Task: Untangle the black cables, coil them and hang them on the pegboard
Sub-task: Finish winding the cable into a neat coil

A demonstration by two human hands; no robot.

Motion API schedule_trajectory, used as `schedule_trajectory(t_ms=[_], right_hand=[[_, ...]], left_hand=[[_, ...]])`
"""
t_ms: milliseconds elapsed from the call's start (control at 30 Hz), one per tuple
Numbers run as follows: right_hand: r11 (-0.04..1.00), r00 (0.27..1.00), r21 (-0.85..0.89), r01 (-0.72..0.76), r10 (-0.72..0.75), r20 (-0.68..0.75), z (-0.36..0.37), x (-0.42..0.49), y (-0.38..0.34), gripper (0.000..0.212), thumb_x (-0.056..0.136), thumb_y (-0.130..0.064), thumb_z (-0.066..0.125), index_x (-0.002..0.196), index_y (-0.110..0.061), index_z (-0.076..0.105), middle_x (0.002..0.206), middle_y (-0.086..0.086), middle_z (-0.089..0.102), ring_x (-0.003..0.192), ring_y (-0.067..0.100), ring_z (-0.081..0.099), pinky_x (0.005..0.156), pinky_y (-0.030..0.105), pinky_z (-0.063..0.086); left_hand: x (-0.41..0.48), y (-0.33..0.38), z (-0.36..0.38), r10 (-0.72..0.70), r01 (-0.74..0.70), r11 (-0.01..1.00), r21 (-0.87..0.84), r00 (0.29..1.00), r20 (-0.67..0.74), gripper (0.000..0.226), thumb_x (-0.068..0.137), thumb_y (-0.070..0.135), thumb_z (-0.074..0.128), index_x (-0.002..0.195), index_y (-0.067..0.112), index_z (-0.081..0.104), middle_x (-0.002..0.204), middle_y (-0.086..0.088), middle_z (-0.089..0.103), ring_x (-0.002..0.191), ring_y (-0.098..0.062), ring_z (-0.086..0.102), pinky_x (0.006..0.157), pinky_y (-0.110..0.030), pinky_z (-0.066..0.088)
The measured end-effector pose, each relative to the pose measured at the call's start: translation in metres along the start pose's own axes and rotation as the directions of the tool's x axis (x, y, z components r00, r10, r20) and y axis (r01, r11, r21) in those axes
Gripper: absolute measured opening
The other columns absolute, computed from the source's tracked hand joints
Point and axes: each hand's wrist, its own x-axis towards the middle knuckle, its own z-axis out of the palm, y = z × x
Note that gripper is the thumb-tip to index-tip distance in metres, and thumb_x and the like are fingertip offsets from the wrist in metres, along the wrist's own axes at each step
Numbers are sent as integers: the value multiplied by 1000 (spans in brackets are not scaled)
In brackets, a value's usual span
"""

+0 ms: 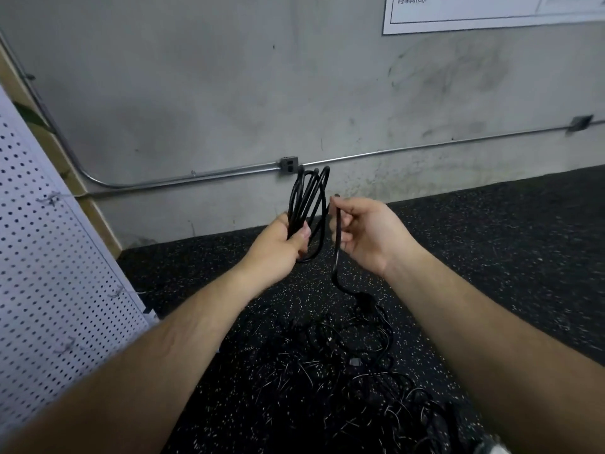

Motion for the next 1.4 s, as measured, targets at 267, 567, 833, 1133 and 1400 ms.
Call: schedule_trajectory(t_ms=[267,567,833,1133,1400], right_hand=[[945,969,-232,231,-245,-34,8,-16,-18,34,87,-5,75,117,-11,61,82,-5,65,59,6,57,53,21,42],[492,862,-768,410,-484,150,14,-18,-15,28,91,-25,75,119,-21,71,93,-3,65,74,6,60,78,26,56],[25,987,-986,-164,-2,-164,-39,-26,10,85,88,-82,39,144,-18,43,133,7,62,113,23,65,94,44,52],[916,971,-341,-212,159,-177,-27,-17,25,20,96,-10,65,108,6,63,81,6,62,73,18,61,64,30,55],[966,961,-74,-249,237,-141,-6,-27,37,32,101,-22,60,119,4,57,117,22,69,98,27,70,80,34,61]], left_hand=[[0,13,17,-20,56,891,-451,996,85,19,108,28,47,108,11,56,71,5,58,70,-13,51,64,-23,46],[-4,14,12,126,-74,909,-410,987,100,17,106,24,48,92,15,52,65,6,50,62,-12,48,70,-29,42],[0,15,-21,91,-56,744,-666,996,18,28,105,26,47,80,16,43,65,4,38,59,-13,40,72,-30,41],[-3,16,-28,99,-34,662,-749,994,42,25,102,27,49,80,17,43,66,3,34,58,-13,37,73,-31,39],[-3,19,-18,122,-1,626,-780,988,97,26,101,27,49,78,16,43,67,1,32,59,-14,35,73,-31,39]])
